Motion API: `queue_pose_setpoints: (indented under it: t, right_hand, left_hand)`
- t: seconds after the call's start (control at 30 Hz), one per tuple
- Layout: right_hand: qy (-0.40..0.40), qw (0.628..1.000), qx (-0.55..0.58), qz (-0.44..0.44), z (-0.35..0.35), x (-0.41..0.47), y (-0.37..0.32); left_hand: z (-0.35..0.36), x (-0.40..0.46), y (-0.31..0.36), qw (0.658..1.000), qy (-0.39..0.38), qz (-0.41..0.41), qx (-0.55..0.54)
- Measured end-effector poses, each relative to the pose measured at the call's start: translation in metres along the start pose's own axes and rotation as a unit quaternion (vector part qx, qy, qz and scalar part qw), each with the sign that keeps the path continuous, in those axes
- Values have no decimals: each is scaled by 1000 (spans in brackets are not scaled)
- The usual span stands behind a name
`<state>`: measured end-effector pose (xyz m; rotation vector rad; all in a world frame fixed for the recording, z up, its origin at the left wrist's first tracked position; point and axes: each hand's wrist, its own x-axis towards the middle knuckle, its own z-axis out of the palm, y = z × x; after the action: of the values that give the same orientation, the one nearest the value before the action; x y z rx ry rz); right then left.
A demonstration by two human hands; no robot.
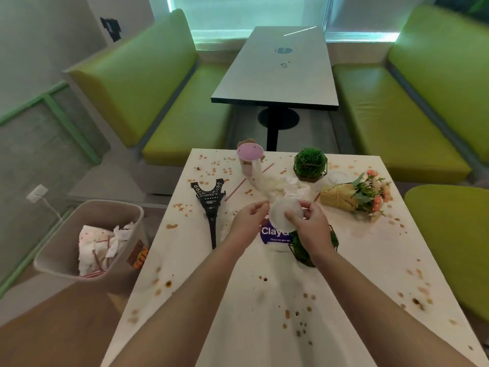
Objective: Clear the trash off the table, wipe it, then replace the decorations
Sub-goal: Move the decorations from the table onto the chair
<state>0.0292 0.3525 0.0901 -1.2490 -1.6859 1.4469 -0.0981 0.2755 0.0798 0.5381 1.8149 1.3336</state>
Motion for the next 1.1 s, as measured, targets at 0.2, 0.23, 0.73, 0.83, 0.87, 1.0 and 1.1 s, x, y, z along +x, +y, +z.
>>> queue_pose_setpoints:
  t: [0.2, 0.23, 0.73, 0.83, 0.87, 1.0, 1.1]
  right_hand:
    - [-88, 995, 36, 9, 99, -30, -29]
    - [-107, 994, 36, 2, 122, -37, -34]
    - [-245, 969, -26, 9, 297, -72, -44]
    - [-231, 972, -36, 17, 297, -64, -41]
    - [-224, 974, -38, 20, 294, -62, -41]
    - [-197, 979, -49, 15, 275, -47, -40]
    - [-167, 984, -65, 6, 255, -32, -40]
  left_hand:
    - [-99, -22, -7, 999, 23, 12, -39]
    - [-122, -26, -11, 998, 44, 11, -45]
    - [-351, -36, -65, 935, 354, -2, -8]
    - [-362, -22, -68, 943, 310, -76, 99]
    - [-361, -19, -68, 937, 303, -99, 146]
    - [-338, -12, -55, 914, 304, -71, 259]
    - [-302, 0, -39, 930, 256, 14, 263]
